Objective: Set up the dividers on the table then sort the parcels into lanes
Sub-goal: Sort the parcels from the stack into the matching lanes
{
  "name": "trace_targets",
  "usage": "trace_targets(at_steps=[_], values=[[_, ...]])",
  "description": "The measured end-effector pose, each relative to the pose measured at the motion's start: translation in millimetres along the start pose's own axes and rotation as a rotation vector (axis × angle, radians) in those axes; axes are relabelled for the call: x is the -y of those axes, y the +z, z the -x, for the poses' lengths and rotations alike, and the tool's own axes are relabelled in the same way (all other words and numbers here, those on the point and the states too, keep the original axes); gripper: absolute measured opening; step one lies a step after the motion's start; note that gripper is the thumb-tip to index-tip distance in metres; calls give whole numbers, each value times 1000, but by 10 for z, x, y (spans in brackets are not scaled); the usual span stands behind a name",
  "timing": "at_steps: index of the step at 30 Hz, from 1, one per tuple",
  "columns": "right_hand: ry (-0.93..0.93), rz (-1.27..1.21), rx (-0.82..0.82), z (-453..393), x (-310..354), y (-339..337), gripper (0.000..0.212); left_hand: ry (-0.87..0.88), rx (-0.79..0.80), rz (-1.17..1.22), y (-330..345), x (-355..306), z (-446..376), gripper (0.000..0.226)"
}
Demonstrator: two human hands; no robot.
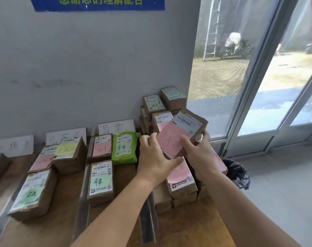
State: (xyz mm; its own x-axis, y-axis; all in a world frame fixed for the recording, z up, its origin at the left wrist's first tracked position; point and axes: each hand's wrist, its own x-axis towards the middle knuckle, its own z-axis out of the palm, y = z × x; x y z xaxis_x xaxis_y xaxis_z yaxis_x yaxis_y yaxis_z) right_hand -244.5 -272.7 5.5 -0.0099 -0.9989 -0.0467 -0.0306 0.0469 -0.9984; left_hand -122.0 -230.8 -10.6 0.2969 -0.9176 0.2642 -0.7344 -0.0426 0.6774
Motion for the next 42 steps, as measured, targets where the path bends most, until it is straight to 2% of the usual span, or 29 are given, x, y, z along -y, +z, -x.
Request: trace_targets(at_steps=[2, 6, 8, 14, 18, 22, 26, 31, 42], values=[[-3, -11, 6, -19, -25, 30, 46, -36, 72, 49, -49, 47, 28, 104], [-35, 109, 22, -9, -74, 35, 26, -125, 232, 252, -200, 169, 43, 55], [-63, 131, 40, 42, -92, 55, 21, -170, 288, 342, -253, 211, 60, 41], [-106, 267, 110, 212, -166, 107, 20, -291, 322, 524, -246, 408, 166, 54], [-102, 595, 59, 331, -330, 115, 45, -294, 234, 508, -318, 536, 202, 53], [-58, 1002, 128, 496, -622, 90, 81, -299, 167, 497, -367, 647, 256, 50], [-4, 1104, 122, 577, -819, 123, 103, -331, 146, 503, -347, 690, 331, 49], [-16, 1135, 89, 557, -933, 146, 106, -353, 134, 495, -301, 688, 398, 50], [-115, 1113, 18, 625, -981, 86, 92, -434, 75, 483, -271, 636, 619, 52]])
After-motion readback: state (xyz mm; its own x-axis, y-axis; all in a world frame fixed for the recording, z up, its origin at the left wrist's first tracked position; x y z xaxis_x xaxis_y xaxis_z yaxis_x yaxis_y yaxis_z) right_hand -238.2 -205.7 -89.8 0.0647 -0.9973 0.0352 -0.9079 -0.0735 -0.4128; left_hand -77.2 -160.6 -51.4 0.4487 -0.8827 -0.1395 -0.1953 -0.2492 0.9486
